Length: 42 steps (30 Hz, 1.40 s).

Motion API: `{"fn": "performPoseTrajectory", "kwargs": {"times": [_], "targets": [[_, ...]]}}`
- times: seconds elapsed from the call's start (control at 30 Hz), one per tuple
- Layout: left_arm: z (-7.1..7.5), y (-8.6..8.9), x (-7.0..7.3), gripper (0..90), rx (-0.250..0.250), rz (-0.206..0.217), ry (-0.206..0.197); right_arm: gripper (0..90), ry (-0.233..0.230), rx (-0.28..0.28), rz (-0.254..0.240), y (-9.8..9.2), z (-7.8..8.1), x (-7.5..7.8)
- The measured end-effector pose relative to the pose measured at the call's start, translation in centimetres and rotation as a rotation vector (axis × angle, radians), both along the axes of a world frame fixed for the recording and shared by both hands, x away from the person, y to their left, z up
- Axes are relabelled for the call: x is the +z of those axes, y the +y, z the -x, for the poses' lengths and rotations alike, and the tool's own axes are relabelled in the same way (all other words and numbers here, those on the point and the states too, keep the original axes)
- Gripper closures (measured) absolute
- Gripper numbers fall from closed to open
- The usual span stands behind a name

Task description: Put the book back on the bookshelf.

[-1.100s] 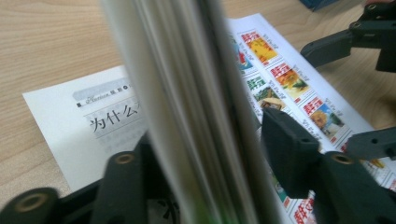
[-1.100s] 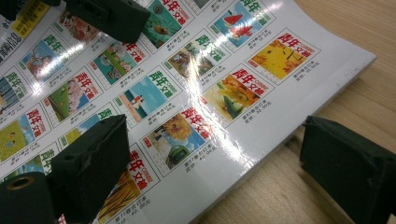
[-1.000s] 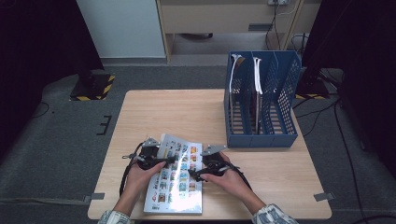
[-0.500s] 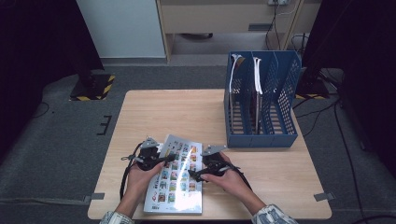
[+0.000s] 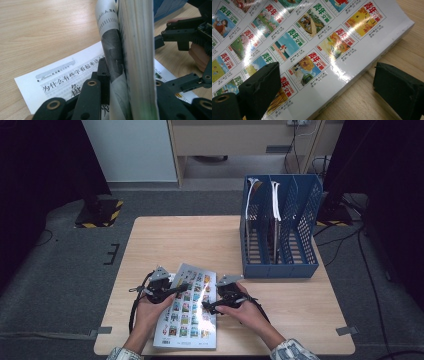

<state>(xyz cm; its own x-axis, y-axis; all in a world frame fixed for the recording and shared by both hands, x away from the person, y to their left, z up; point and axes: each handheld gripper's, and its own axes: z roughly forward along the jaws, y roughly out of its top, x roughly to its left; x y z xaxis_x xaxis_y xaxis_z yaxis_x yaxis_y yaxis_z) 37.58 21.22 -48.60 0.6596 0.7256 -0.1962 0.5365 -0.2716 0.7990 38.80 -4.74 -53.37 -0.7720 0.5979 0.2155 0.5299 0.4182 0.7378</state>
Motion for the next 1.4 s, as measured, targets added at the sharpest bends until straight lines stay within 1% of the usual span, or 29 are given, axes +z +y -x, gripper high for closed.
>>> {"fn": "performPoseTrajectory", "kwargs": {"times": [0.2, 0.27, 0.33, 0.37, 0.47, 0.67, 0.87, 0.9, 0.93, 0.97, 1.03, 1.13, 1.2, 1.27, 1.3, 1.33, 1.37, 1.4], "targets": [[0.2, 0.3, 0.4, 74.9, 0.001, 0.016, -0.022, 8.2, 0.017, -0.006, -0.024, 0.0, -0.2, 0.0], [0.3, 0.3, 0.6, 75.2, -0.002, 0.018, -0.034, 8.1, 0.016, 0.000, -0.027, 0.0, -0.3, 0.0], [0.4, 0.3, 0.9, 75.5, -0.005, 0.021, -0.047, 7.8, 0.028, 0.001, -0.041, 0.1, -0.4, 0.1], [0.4, 0.3, 1.0, 75.6, -0.007, 0.026, -0.054, 7.6, 0.024, 0.008, -0.044, 0.2, -0.5, 0.1], [0.6, 0.4, 1.2, 75.8, -0.008, 0.035, -0.073, 6.5, 0.032, 0.007, -0.056, 0.3, -0.6, 0.2], [0.8, 0.6, 1.7, 76.1, -0.022, 0.064, -0.106, 5.7, 0.064, 0.012, -0.097, 0.1, -1.0, 0.3], [0.7, 0.6, 1.6, 76.1, -0.026, 0.071, -0.113, 5.6, 0.105, 0.032, -0.120, 0.7, -1.2, 0.0], [0.7, 0.5, 1.6, 76.1, -0.026, 0.071, -0.111, 4.8, 0.113, 0.046, -0.119, 1.0, -1.1, -0.1], [0.7, 0.5, 1.5, 76.1, -0.024, 0.072, -0.112, 3.1, 0.123, 0.050, -0.111, 1.2, -1.1, -0.1], [0.6, 0.6, 1.4, 76.1, -0.020, 0.076, -0.112, 2.7, 0.123, 0.047, -0.107, 1.4, -1.1, -0.2], [0.4, 0.8, 1.1, 75.7, -0.008, 0.080, -0.097, 2.9, 0.123, 0.046, -0.107, 1.4, -1.1, -0.2], [-0.1, 1.2, 0.5, 73.9, 0.022, 0.066, -0.057, 3.3, 0.118, 0.044, -0.102, 1.4, -1.1, -0.2], [-0.4, 1.4, 0.0, 70.6, 0.054, 0.035, -0.031, 3.7, 0.108, 0.046, -0.096, 1.4, -1.1, -0.2], [-0.7, 1.4, -0.6, 67.7, 0.072, 0.004, -0.021, 4.5, 0.093, 0.047, -0.084, 1.5, -1.0, -0.3], [-0.8, 1.4, -0.9, 64.9, 0.085, -0.019, -0.015, 4.7, 0.082, 0.050, -0.076, 1.5, -0.9, -0.3], [-1.0, 1.6, -1.1, 56.9, 0.121, -0.034, -0.007, 5.0, 0.077, 0.049, -0.072, 1.5, -0.9, -0.3], [-1.1, 1.8, -1.3, 50.3, 0.170, -0.058, -0.012, 5.2, 0.070, 0.050, -0.067, 1.6, -0.8, -0.3], [-1.2, 2.2, -1.4, 43.4, 0.193, -0.067, -0.013, 5.5, 0.067, 0.049, -0.063, 1.6, -0.8, -0.3]]}}
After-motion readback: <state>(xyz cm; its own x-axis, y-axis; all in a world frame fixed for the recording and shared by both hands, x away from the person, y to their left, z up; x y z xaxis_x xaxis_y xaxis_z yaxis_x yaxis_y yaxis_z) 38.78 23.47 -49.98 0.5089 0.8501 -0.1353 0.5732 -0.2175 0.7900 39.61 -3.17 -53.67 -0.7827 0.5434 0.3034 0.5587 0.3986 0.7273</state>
